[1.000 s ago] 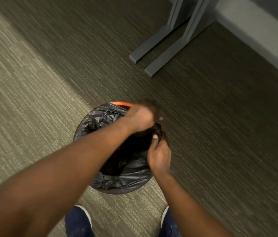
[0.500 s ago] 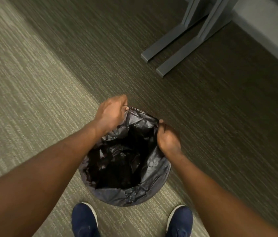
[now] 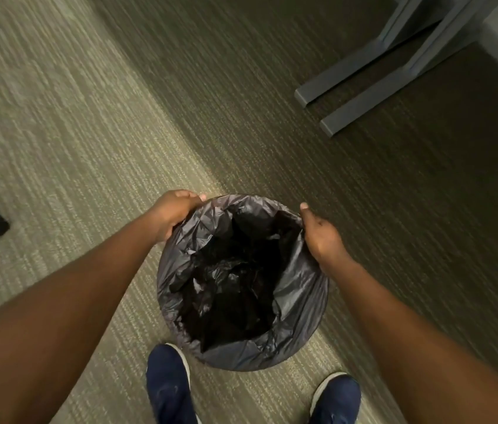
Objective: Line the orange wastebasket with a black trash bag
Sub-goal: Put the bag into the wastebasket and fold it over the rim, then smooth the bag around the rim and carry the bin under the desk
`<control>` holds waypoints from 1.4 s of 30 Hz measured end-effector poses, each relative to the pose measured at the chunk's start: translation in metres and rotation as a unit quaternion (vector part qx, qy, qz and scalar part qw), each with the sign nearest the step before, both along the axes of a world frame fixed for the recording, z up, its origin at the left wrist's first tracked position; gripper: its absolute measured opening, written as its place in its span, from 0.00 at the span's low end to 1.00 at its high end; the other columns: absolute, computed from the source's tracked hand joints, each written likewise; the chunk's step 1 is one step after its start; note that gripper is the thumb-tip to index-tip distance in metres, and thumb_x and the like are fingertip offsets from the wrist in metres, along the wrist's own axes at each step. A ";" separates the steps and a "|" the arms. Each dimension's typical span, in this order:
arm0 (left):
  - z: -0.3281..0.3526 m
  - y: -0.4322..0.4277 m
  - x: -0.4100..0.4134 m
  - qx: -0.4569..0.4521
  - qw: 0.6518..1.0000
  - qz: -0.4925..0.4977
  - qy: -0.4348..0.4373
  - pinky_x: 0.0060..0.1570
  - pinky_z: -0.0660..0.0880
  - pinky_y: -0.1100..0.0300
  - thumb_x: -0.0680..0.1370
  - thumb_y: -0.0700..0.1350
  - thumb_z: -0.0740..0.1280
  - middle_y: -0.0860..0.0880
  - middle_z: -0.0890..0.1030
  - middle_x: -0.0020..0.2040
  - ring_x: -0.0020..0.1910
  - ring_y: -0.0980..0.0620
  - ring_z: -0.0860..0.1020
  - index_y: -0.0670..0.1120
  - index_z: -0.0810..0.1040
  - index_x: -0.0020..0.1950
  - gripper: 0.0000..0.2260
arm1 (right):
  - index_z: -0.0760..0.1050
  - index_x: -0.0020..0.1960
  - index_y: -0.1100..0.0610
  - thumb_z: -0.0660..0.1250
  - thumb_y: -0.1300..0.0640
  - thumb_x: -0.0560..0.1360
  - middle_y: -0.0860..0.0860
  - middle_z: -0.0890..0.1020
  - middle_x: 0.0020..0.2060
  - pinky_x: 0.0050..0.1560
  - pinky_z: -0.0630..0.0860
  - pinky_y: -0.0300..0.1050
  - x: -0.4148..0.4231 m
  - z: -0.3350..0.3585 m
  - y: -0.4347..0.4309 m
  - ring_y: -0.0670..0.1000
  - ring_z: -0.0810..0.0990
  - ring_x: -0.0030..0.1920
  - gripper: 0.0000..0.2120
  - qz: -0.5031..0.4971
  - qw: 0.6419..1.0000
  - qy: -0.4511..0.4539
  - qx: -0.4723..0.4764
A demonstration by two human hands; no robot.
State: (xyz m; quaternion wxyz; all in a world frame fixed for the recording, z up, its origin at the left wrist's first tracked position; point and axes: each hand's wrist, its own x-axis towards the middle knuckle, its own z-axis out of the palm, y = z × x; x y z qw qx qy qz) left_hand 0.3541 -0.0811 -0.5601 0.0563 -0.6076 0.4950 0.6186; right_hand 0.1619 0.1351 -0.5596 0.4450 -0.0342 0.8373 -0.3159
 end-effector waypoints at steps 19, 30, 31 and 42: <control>0.005 0.070 0.095 -0.074 0.992 0.099 0.021 0.48 0.79 0.51 0.80 0.66 0.59 0.50 0.88 0.48 0.48 0.49 0.85 0.51 0.85 0.53 0.23 | 0.78 0.66 0.53 0.56 0.35 0.81 0.56 0.82 0.62 0.61 0.74 0.50 0.048 0.026 0.022 0.56 0.79 0.63 0.27 -0.054 0.986 0.153 -0.022; 0.014 0.097 0.093 -0.177 0.980 0.091 -0.005 0.44 0.80 0.50 0.80 0.71 0.51 0.41 0.82 0.41 0.38 0.44 0.81 0.46 0.82 0.52 0.33 | 0.82 0.58 0.53 0.54 0.24 0.74 0.52 0.87 0.54 0.63 0.77 0.56 0.049 0.029 0.040 0.54 0.84 0.56 0.37 -0.258 0.964 -0.044 -0.050; 0.013 0.098 0.098 -0.179 0.979 0.095 -0.003 0.46 0.79 0.51 0.79 0.73 0.50 0.46 0.83 0.44 0.41 0.49 0.81 0.50 0.82 0.56 0.33 | 0.81 0.62 0.54 0.53 0.24 0.74 0.53 0.85 0.60 0.66 0.75 0.58 0.051 0.028 0.046 0.55 0.82 0.59 0.39 -0.266 0.962 -0.027 -0.050; 0.005 0.138 0.105 -0.123 0.963 0.240 0.012 0.68 0.71 0.45 0.72 0.79 0.49 0.51 0.77 0.72 0.70 0.47 0.75 0.54 0.75 0.73 0.42 | 0.79 0.58 0.54 0.49 0.28 0.78 0.53 0.85 0.57 0.63 0.78 0.54 0.111 0.008 0.075 0.55 0.83 0.57 0.34 -0.458 0.887 -0.025 -0.060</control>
